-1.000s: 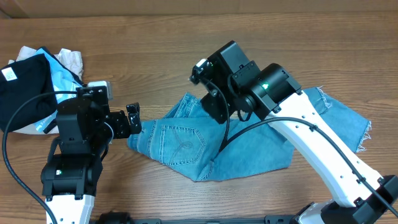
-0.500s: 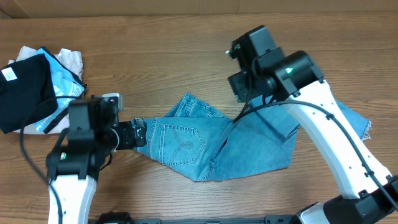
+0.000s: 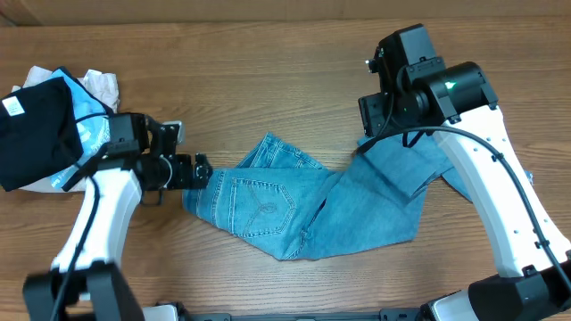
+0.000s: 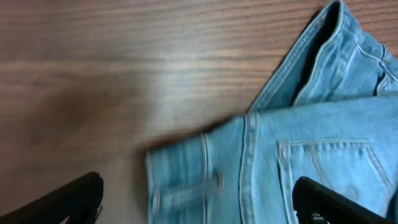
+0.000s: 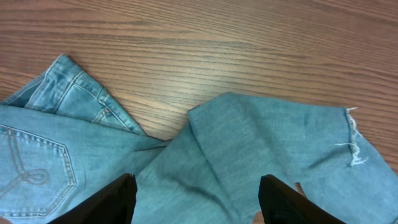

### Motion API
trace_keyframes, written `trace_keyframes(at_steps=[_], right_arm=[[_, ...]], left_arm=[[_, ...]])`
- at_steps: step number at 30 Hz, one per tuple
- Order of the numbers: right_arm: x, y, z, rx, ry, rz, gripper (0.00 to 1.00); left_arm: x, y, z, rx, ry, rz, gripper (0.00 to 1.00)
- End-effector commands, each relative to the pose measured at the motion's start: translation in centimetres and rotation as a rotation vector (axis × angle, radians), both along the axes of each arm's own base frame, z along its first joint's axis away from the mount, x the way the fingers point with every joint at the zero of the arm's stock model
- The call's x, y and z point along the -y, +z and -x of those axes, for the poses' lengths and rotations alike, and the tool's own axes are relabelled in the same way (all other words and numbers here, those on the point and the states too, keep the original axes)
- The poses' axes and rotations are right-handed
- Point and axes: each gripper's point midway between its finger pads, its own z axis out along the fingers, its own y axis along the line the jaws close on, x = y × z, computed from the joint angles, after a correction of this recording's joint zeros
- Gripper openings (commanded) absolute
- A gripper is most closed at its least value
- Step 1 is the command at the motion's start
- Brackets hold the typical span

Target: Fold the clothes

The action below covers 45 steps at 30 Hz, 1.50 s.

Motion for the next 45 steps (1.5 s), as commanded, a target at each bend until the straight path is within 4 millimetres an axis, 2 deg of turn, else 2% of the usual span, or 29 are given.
trace_keyframes(at_steps=[1, 7, 10, 11, 15, 16, 17, 19, 21, 24, 26, 29, 31, 33, 35, 36, 38, 41, 45], right_arm=[[-0.2, 2.2, 0.1, 0.053, -0.006, -0.048, 0.66], [-0.1, 2.1, 0.2, 0.048, -0.009, -0.046, 0.67], [-0.1, 2.1, 0.2, 0.048, -0.010, -0.046, 0.66], [-0.1, 2.1, 0.2, 0.048, -0.010, -0.046, 0.66], [-0.1, 2.1, 0.2, 0.048, -0.010, -0.047, 0.66], [-0.1, 2.1, 0.2, 0.048, -0.010, -0.047, 0.66], [-0.1, 2.1, 0.2, 0.048, -0.014, -0.048, 0.66], [0.0, 2.1, 0.1, 0.051, -0.029, -0.050, 0.66], [0.4, 2.2, -0.2, 0.059, -0.071, -0.052, 0.66], [1.5, 2.4, -0.8, 0.071, -0.165, -0.080, 0.67], [2.5, 2.4, -1.0, 0.069, -0.220, -0.096, 0.69], [3.5, 2.3, -1.1, 0.054, -0.246, -0.123, 0.70], [4.2, 2.3, -1.2, 0.049, -0.265, -0.136, 0.75], [4.7, 2.3, -1.3, 0.047, -0.278, -0.144, 0.77], [4.7, 2.2, -1.2, 0.037, -0.276, -0.161, 0.80], [4.4, 2.2, -1.1, 0.029, -0.265, -0.172, 0.81], [3.8, 2.1, -0.8, 0.013, -0.226, -0.196, 0.82], [3.3, 2.1, -0.7, 0.005, -0.203, -0.214, 0.83], [1.2, 2.4, -0.2, -0.014, -0.055, -0.284, 0.83]], left_arm=[[0.8, -0.5, -1.3, 0.037, -0.093, 0.039, 0.99], [0.6, -3.1, -1.5, -0.013, -0.102, 0.034, 0.98], [0.7, -4.1, -1.2, -0.046, -0.104, 0.045, 0.91], [0.8, -4.2, -1.1, -0.051, -0.105, 0.051, 0.83], [1.9, -3.8, -1.2, -0.040, -0.122, 0.116, 0.17], [2.1, -3.6, -1.2, -0.039, -0.125, 0.127, 0.08], [2.2, -3.4, -1.2, -0.042, -0.124, 0.137, 0.04], [2.3, -2.5, -1.4, -0.040, -0.126, 0.146, 0.04], [2.4, -0.6, -2.2, -0.007, -0.132, 0.155, 0.04], [2.3, 4.3, -4.7, 0.100, -0.128, 0.151, 0.04], [2.0, 9.7, -7.3, 0.228, -0.105, 0.145, 0.04], [1.6, 19.2, -11.0, 0.451, -0.061, 0.143, 0.04], [2.0, 27.0, -12.5, 0.625, -0.055, 0.166, 0.04], [3.1, 34.1, -12.6, 0.784, -0.085, 0.192, 0.04], [4.3, 40.3, -11.3, 0.917, -0.123, 0.193, 0.04], [4.7, 42.3, -10.6, 0.957, -0.134, 0.181, 0.04], [5.0, 44.8, -9.4, 1.006, -0.144, 0.145, 0.04], [4.4, 46.8, -8.3, 1.043, -0.114, 0.108, 0.04], [5.1, 49.1, -7.2, 1.104, -0.138, 0.123, 0.04]])
